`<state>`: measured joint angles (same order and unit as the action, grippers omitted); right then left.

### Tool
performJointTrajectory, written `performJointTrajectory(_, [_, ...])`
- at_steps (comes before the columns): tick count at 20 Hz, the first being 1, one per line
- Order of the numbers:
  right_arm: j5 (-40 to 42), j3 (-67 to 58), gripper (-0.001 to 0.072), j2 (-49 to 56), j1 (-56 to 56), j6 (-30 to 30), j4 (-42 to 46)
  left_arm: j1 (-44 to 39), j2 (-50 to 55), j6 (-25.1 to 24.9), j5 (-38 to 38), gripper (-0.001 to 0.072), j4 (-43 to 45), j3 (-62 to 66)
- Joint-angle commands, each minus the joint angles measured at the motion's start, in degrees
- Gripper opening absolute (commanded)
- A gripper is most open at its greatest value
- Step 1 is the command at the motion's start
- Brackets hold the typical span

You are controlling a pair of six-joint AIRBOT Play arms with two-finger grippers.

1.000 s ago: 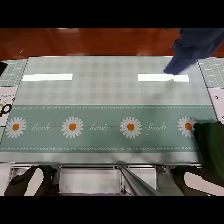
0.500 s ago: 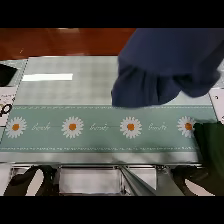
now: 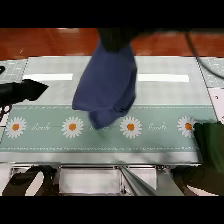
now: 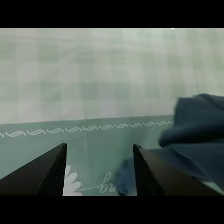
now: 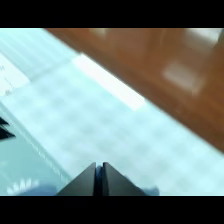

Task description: Fold the shirts.

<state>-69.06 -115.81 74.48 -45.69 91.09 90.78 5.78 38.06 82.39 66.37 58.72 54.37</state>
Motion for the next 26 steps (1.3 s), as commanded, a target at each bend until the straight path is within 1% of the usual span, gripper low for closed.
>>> performJointTrajectory(1, [-9.0,6.9,0.0031,1.1,0.9,2.8,2.2,-2.1,0.0,0.2,3.8,0.0505,-1.0,-1.2])
performJointTrajectory(2, [-10.6,10.2,0.0031,1.1,1.9,2.8,2.2,-3.4,0.0,0.2,3.8,0.0505,-0.9,-2.4])
performJointTrajectory(4, [-10.7,19.8,0.0031,1.1,5.0,2.8,2.2,-6.1,0.7,0.2,3.3,0.0505,-0.9,-5.7])
performJointTrajectory(7, [-4.6,38.2,0.0031,1.1,10.2,4.8,-0.1,-11.3,3.8,1.7,2.7,0.0505,-1.9,-11.1])
performJointTrajectory(8, [-1.9,43.0,0.0047,1.1,11.9,5.8,-1.6,-13.5,5.4,1.9,1.1,0.0505,-2.8,-12.5])
performJointTrajectory(9, [0.1,46.0,0.0217,1.1,13.5,6.0,-2.1,-15.5,7.0,1.5,-1.3,0.0505,-2.6,-13.2])
performJointTrajectory(10, [0.7,47.1,0.0411,1.1,15.3,5.5,-1.6,-16.5,9.0,0.8,-3.9,0.0505,-1.7,-12.8])
performJointTrajectory(11, [-0.3,46.4,0.0414,1.1,17.7,5.4,-0.3,-15.8,11.2,0.9,-4.9,0.0505,-0.5,-11.0])
performJointTrajectory(12, [-3.9,44.4,0.0414,0.9,21.1,4.5,1.9,-13.6,13.2,0.9,-3.8,0.0505,1.0,-7.7])
performJointTrajectory(13, [-7.6,42.0,0.0414,0.1,25.0,3.8,5.0,-9.9,15.1,0.8,-1.6,0.0505,2.5,-3.3])
performJointTrajectory(14, [-9.3,40.6,0.0414,-1.8,29.9,3.1,9.2,-5.6,16.2,0.6,-0.2,0.0505,3.7,0.5])
performJointTrajectory(15, [-9.2,40.8,0.0413,-4.4,35.4,3.4,12.3,-0.3,16.5,-0.3,-0.1,0.0505,4.0,3.1])
performJointTrajectory(16, [-8.3,42.6,0.0410,-7.2,42.4,8.1,11.9,4.6,16.4,0.1,0.0,0.0505,2.6,2.6])
performJointTrajectory(17, [-5.0,46.7,0.0409,-9.8,48.6,12.2,6.4,8.7,16.4,2.7,0.2,0.0505,-3.5,-0.8])
performJointTrajectory(18, [0.7,53.2,0.0409,-12.4,54.0,9.2,-3.7,10.8,16.7,-1.6,1.4,0.0505,-12.8,-6.7])
performJointTrajectory(19, [4.1,59.3,0.0409,-14.3,57.4,4.1,-12.2,10.9,17.3,-8.6,3.7,0.0505,-19.3,-12.9])
performJointTrajectory(20, [4.9,64.6,0.0409,-15.5,59.8,1.0,-18.2,10.4,18.1,-12.0,4.5,0.0505,-21.7,-18.1])
performJointTrajectory(21, [4.8,69.0,0.0409,-16.4,61.6,-2.3,-23.2,10.3,18.7,-12.2,3.2,0.0505,-21.7,-22.4])
performJointTrajectory(22, [4.7,72.4,0.0408,-17.0,62.4,-4.8,-26.7,10.7,19.3,-12.1,0.4,0.0505,-21.8,-25.6])
performJointTrajectory(24, [3.4,75.8,0.0409,-17.2,62.2,-7.0,-29.0,10.4,20.4,-12.1,-3.8,0.0505,-22.3,-28.6])
performJointTrajectory(26, [2.6,77.0,0.0408,-17.2,61.1,-7.9,-30.0,9.1,23.3,-12.1,-3.9,0.0505,-22.9,-28.9])
